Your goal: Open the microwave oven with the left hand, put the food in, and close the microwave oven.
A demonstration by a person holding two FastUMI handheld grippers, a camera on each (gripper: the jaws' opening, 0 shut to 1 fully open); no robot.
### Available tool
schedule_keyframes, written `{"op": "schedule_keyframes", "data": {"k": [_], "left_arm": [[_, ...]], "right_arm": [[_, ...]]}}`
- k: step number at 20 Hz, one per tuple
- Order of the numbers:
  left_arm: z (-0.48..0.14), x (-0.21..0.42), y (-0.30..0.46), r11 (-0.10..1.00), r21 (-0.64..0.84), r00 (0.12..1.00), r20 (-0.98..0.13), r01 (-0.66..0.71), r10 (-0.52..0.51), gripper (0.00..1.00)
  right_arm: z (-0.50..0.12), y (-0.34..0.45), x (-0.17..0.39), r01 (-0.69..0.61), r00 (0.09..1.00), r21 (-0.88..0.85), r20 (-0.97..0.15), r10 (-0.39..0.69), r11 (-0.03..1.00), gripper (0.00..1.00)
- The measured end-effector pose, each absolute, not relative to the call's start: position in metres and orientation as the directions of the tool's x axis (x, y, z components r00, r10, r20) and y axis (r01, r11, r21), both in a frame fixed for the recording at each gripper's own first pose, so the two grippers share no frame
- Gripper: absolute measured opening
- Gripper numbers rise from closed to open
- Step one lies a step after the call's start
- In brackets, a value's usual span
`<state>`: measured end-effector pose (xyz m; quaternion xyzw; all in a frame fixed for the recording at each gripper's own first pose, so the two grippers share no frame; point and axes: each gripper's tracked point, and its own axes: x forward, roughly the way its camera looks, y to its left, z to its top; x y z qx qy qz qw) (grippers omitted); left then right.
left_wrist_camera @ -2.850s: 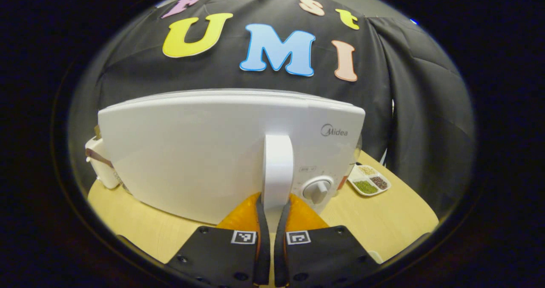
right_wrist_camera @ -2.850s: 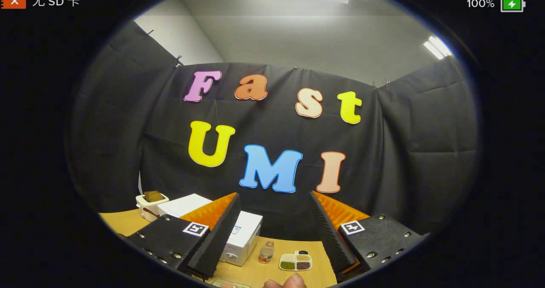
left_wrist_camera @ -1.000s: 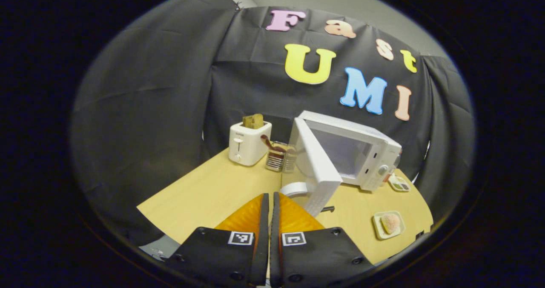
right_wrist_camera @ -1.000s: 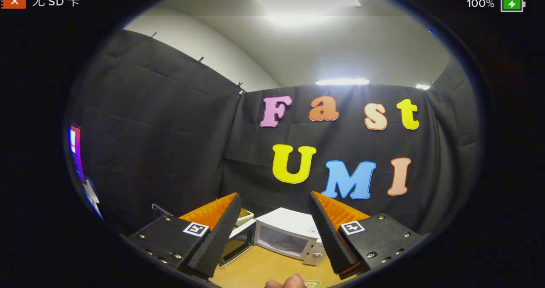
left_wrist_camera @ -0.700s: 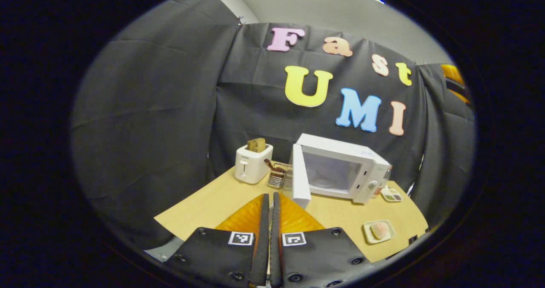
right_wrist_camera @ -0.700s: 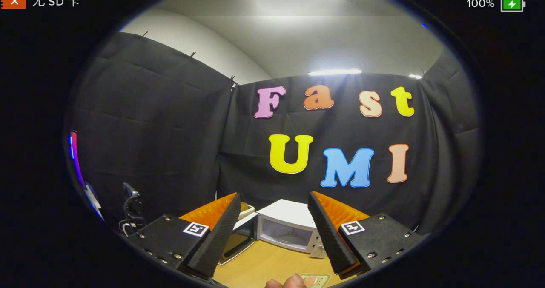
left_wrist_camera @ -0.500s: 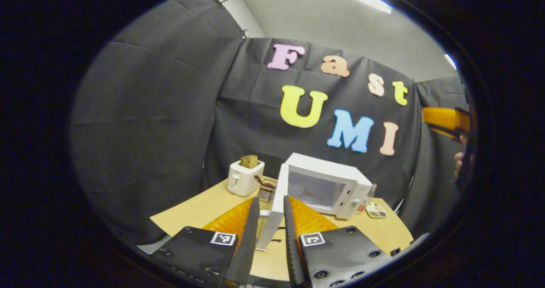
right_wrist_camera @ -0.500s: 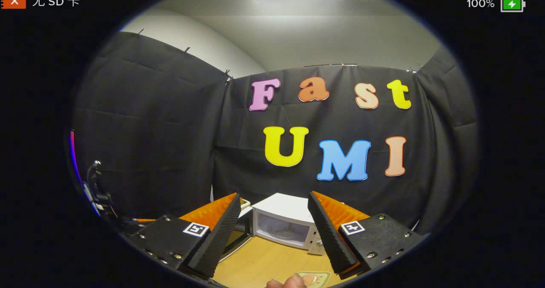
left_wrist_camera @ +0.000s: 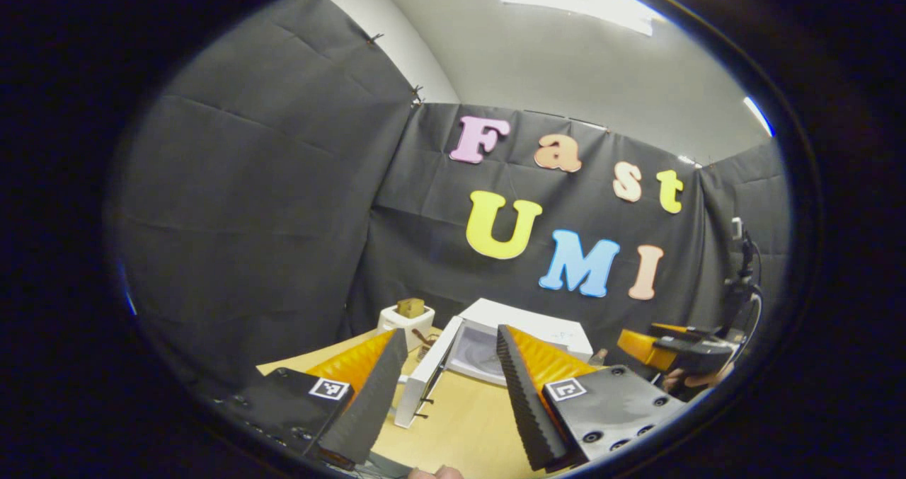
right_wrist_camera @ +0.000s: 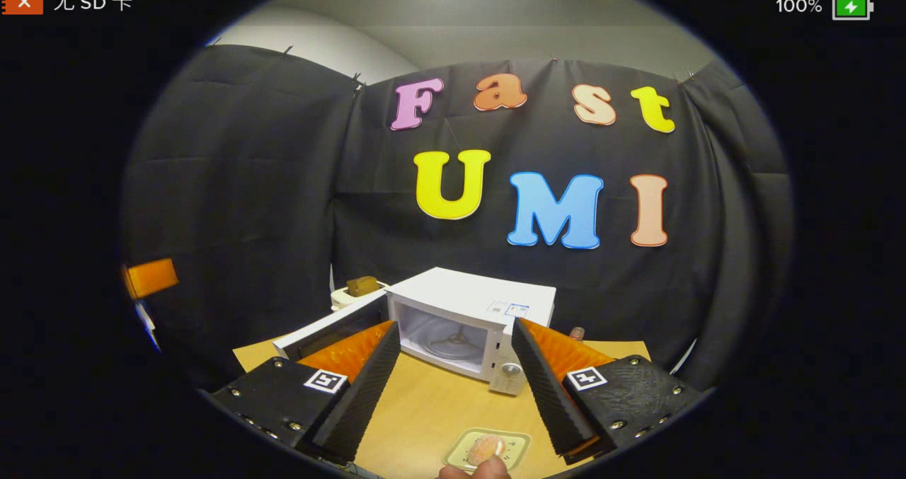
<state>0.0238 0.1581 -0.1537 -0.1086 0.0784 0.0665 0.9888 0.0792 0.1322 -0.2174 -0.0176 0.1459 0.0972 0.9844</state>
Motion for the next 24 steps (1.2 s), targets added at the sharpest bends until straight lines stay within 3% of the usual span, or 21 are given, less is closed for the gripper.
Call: {"op": "schedule_keyframes", "data": {"k": [2,6,8,12,14,15,17,18,20,24], "left_arm": [[-0.15,0.022,0.152,0.969,-0.178,0.975,-0.172,-0.172,0.141,0.88],[-0.159,0.018,0.137,0.973,-0.115,0.96,-0.225,-0.197,0.168,0.94],[-0.164,0.012,0.127,0.966,-0.104,0.945,-0.257,-0.235,0.202,0.9],[-0.176,-0.006,0.114,0.944,-0.076,0.905,-0.32,-0.321,0.281,0.95],[-0.187,-0.014,0.108,0.938,-0.047,0.884,-0.356,-0.342,0.305,0.89],[-0.188,-0.019,0.107,0.936,-0.03,0.875,-0.366,-0.351,0.317,0.95],[-0.191,-0.023,0.103,0.931,-0.01,0.862,-0.382,-0.364,0.333,0.94],[-0.189,-0.024,0.102,0.929,-0.006,0.858,-0.386,-0.37,0.339,0.89],[-0.189,-0.027,0.101,0.924,0.011,0.85,-0.387,-0.383,0.357,0.94],[-0.196,-0.029,0.101,0.917,0.028,0.832,-0.41,-0.398,0.374,0.89]], "right_arm": [[-0.246,0.114,0.083,-0.199,0.924,-0.02,-0.337,0.18,0.98,0.97],[-0.314,0.089,0.083,-0.207,0.871,0.001,-0.456,0.185,0.978,0.97],[-0.355,0.083,0.079,-0.221,0.832,0.013,-0.519,0.195,0.975,0.97],[-0.442,0.08,0.068,-0.26,0.734,0.034,-0.642,0.221,0.965,0.97],[-0.478,0.078,0.059,-0.249,0.68,0.061,-0.699,0.22,0.966,0.98],[-0.491,0.077,0.056,-0.24,0.663,0.07,-0.717,0.216,0.968,0.98],[-0.512,0.079,0.054,-0.232,0.632,0.078,-0.745,0.211,0.97,0.97],[-0.521,0.078,0.053,-0.226,0.617,0.081,-0.759,0.207,0.971,0.97],[-0.537,0.078,0.051,-0.217,0.592,0.087,-0.78,0.201,0.972,0.98],[-0.565,0.075,0.045,-0.197,0.547,0.09,-0.816,0.186,0.976,0.98]]}}
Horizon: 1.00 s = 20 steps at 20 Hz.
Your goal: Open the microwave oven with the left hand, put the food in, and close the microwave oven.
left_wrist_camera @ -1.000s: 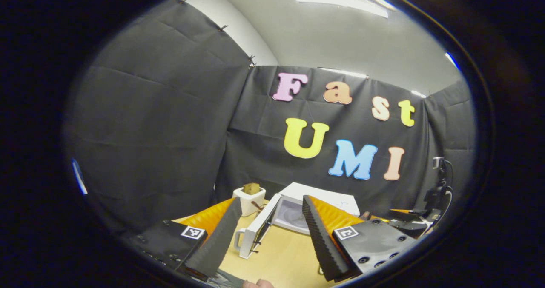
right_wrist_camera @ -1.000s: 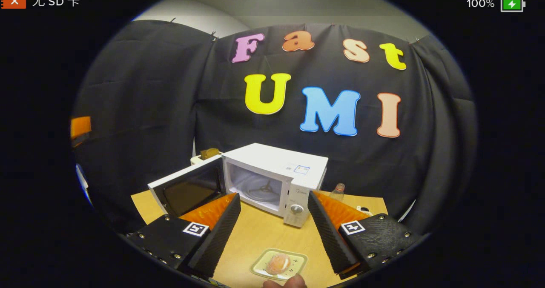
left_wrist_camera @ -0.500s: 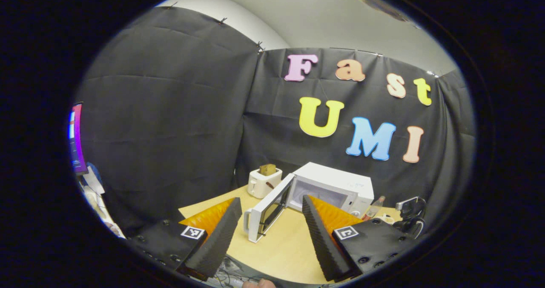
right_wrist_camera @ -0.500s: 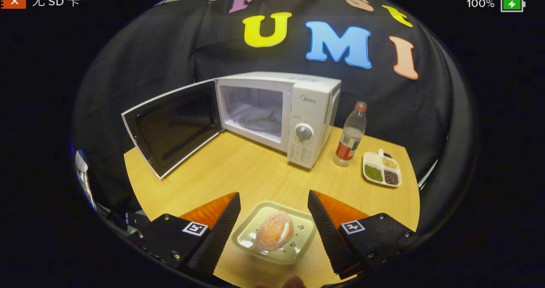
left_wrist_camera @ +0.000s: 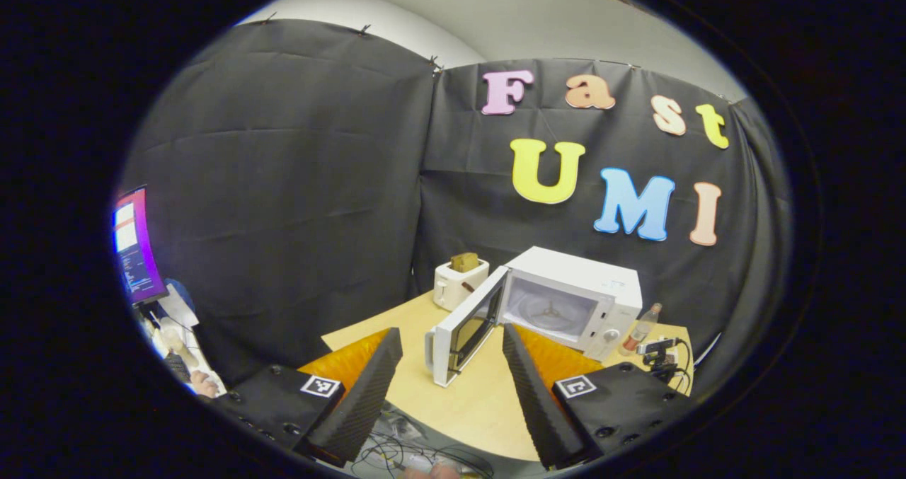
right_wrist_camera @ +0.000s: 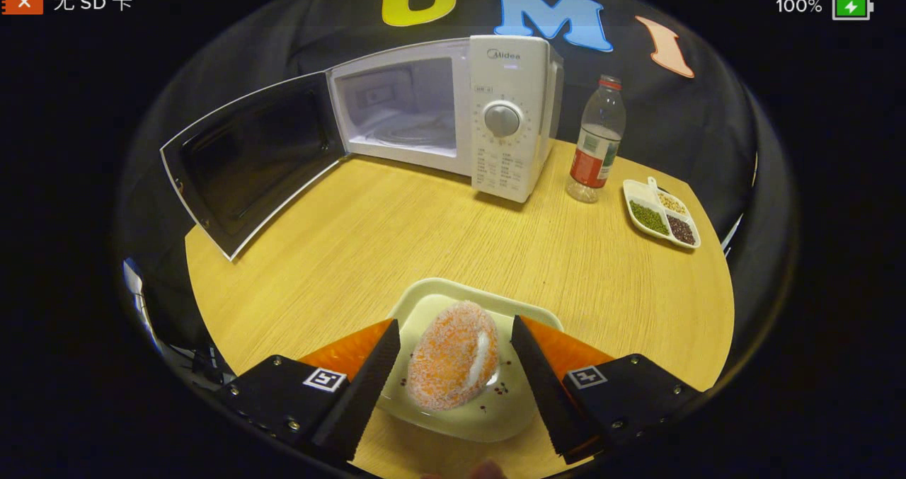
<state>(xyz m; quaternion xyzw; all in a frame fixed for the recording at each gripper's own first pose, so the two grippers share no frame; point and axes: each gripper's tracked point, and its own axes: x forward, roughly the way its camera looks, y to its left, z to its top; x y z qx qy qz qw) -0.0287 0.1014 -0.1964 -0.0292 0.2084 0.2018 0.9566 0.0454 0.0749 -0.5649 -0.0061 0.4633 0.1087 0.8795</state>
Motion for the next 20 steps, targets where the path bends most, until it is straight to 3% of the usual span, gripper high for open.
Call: {"op": "schedule_keyframes", "data": {"k": [6,11,13,14,15,20], "left_arm": [[-0.196,-0.032,0.103,0.919,0.044,0.835,-0.403,-0.391,0.374,0.89],[-0.186,-0.038,0.118,0.915,0.002,0.848,-0.375,-0.403,0.374,0.89],[-0.178,-0.042,0.126,0.912,-0.015,0.857,-0.35,-0.409,0.379,0.89],[-0.172,-0.044,0.131,0.912,-0.02,0.862,-0.336,-0.409,0.379,0.89],[-0.168,-0.046,0.135,0.913,-0.022,0.867,-0.322,-0.408,0.38,0.99],[-0.138,-0.059,0.159,0.921,-0.032,0.894,-0.256,-0.387,0.367,0.93]], "right_arm": [[-0.594,0.069,0.035,-0.183,0.475,0.073,-0.867,0.153,0.98,0.98],[-0.596,0.073,0.038,-0.176,0.493,0.054,-0.859,0.136,0.983,0.95],[-0.595,0.072,0.037,-0.154,0.477,0.059,-0.87,0.126,0.986,0.8],[-0.594,0.073,0.038,-0.135,0.471,0.06,-0.874,0.117,0.989,0.78],[-0.595,0.073,0.038,-0.13,0.458,0.065,-0.881,0.118,0.989,0.76],[-0.595,0.073,0.038,-0.103,0.428,0.065,-0.898,0.104,0.993,0.65]]}}
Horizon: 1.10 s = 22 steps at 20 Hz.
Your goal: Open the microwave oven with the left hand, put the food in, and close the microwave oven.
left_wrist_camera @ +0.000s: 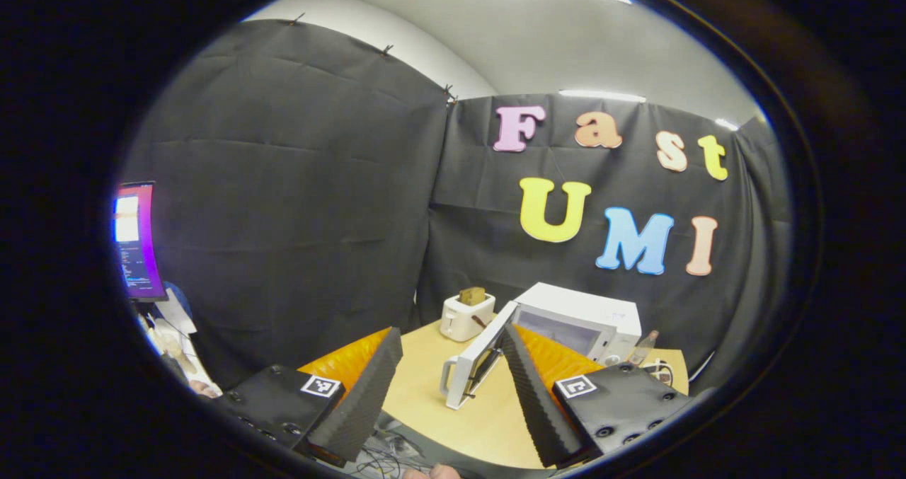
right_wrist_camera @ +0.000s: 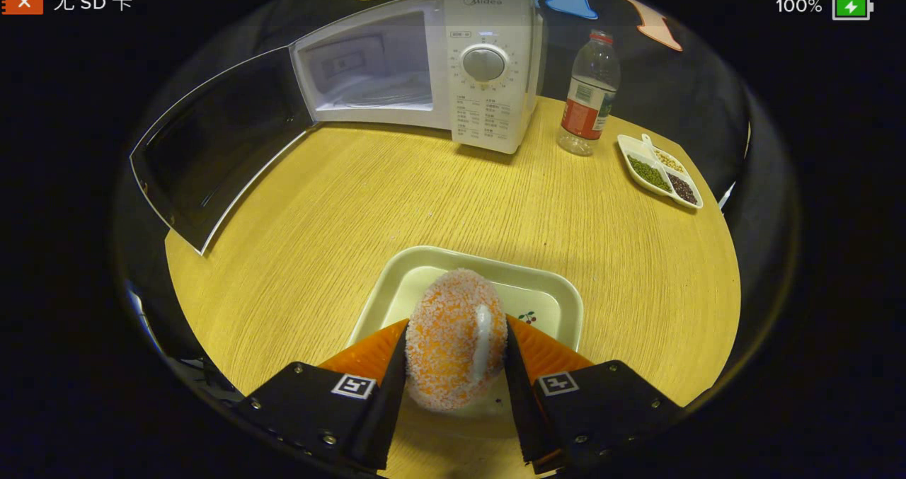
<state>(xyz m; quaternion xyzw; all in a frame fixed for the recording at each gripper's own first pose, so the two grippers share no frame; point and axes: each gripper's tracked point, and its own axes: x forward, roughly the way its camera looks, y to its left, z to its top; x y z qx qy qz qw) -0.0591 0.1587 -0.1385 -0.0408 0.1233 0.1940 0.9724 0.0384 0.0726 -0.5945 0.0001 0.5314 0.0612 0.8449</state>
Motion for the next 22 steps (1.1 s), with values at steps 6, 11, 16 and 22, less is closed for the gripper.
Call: {"op": "schedule_keyframes", "data": {"k": [6,11,16,22], "left_arm": [[-0.119,-0.078,0.184,0.931,-0.054,0.916,-0.208,-0.36,0.342,0.89],[-0.115,-0.09,0.196,0.96,-0.029,0.947,-0.176,-0.278,0.269,0.89],[-0.122,-0.081,0.193,0.988,-0.021,0.973,-0.182,-0.151,0.144,0.9],[-0.133,-0.058,0.205,0.989,-0.069,0.975,-0.189,-0.132,0.116,0.89]], "right_arm": [[-0.569,0.083,0.037,0.014,0.435,0.096,-0.897,0.08,0.995,0.68],[-0.524,0.113,0.045,0.034,0.504,0.144,-0.857,0.107,0.989,0.68],[-0.474,0.147,0.06,0.067,0.584,0.231,-0.798,0.15,0.971,0.68],[-0.43,0.176,0.091,0.064,0.645,0.309,-0.738,0.197,0.949,0.65]]}}
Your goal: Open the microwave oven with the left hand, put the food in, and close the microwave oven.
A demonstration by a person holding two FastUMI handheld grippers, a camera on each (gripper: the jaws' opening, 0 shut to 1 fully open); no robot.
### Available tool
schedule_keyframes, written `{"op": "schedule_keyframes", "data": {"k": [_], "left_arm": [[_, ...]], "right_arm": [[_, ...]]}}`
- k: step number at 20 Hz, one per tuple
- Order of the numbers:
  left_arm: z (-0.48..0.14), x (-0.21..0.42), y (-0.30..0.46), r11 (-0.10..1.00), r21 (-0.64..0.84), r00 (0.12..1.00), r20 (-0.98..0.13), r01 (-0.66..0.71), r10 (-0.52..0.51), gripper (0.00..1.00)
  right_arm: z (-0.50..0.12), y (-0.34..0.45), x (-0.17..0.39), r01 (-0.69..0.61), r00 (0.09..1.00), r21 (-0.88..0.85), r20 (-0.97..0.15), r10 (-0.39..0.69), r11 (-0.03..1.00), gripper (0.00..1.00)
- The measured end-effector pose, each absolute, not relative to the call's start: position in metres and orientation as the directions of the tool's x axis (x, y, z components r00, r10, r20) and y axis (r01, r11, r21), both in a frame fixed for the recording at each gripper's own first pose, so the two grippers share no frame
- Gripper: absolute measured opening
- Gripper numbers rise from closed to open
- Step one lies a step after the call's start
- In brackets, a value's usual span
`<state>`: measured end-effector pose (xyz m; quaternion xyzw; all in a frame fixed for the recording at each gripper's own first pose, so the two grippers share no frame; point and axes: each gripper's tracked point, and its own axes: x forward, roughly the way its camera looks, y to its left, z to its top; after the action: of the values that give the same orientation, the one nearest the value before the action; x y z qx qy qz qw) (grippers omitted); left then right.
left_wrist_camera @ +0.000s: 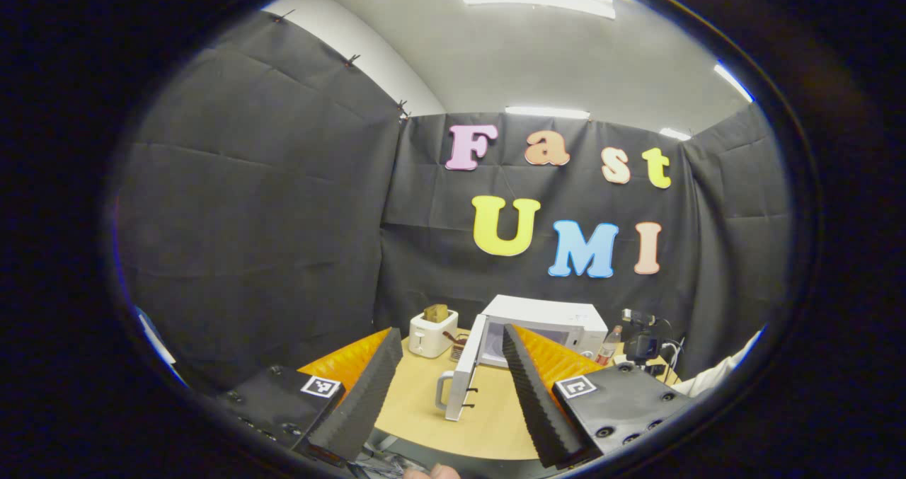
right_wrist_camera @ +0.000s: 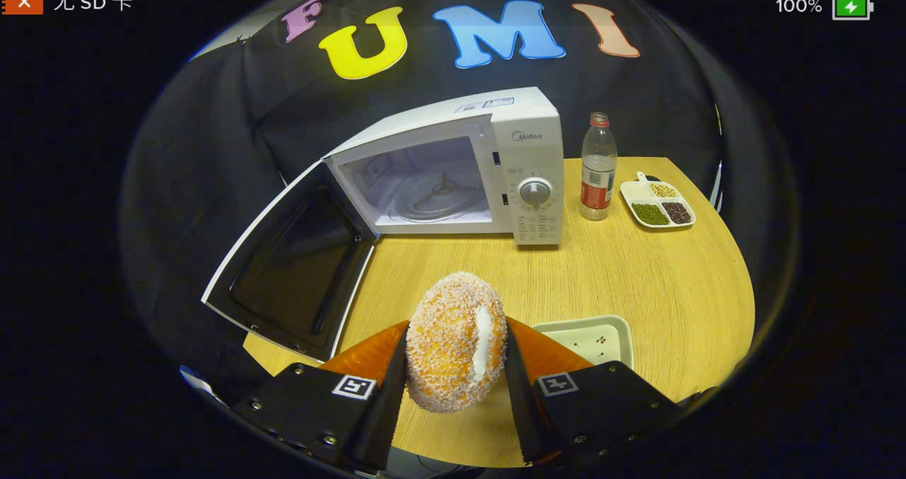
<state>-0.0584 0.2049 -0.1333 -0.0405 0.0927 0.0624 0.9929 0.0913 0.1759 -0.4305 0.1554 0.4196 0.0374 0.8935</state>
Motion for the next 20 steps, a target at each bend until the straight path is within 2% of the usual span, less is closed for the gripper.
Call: {"op": "schedule_keyframes", "data": {"k": [1,3,6,13,17,18,20], "left_arm": [[-0.136,-0.055,0.204,0.987,-0.083,0.973,-0.197,-0.136,0.117,0.89],[-0.148,-0.044,0.201,0.986,-0.098,0.97,-0.218,-0.134,0.11,0.99],[-0.158,-0.024,0.208,0.986,-0.046,0.956,-0.256,-0.161,0.144,0.95],[-0.179,0.016,0.203,0.968,-0.047,0.907,-0.361,-0.248,0.216,0.95],[-0.194,0.026,0.206,0.962,0.041,0.863,-0.434,-0.27,0.261,0.95],[-0.192,0.028,0.204,0.961,0.049,0.858,-0.439,-0.274,0.267,0.89],[-0.193,0.032,0.2,0.96,0.058,0.852,-0.447,-0.275,0.271,0.89]], "right_arm": [[-0.426,0.18,0.1,0.062,0.654,0.322,-0.728,0.205,0.945,0.68],[-0.421,0.192,0.116,0.05,0.663,0.349,-0.712,0.23,0.936,0.68],[-0.422,0.21,0.144,0.039,0.671,0.401,-0.689,0.273,0.915,0.68],[-0.447,0.255,0.218,0.007,0.71,0.497,-0.614,0.346,0.868,0.68],[-0.479,0.265,0.26,0.054,0.736,0.537,-0.591,0.33,0.842,0.68],[-0.489,0.266,0.271,0.072,0.74,0.541,-0.592,0.319,0.838,0.68],[-0.505,0.267,0.287,0.099,0.749,0.527,-0.598,0.286,0.844,0.68]]}}
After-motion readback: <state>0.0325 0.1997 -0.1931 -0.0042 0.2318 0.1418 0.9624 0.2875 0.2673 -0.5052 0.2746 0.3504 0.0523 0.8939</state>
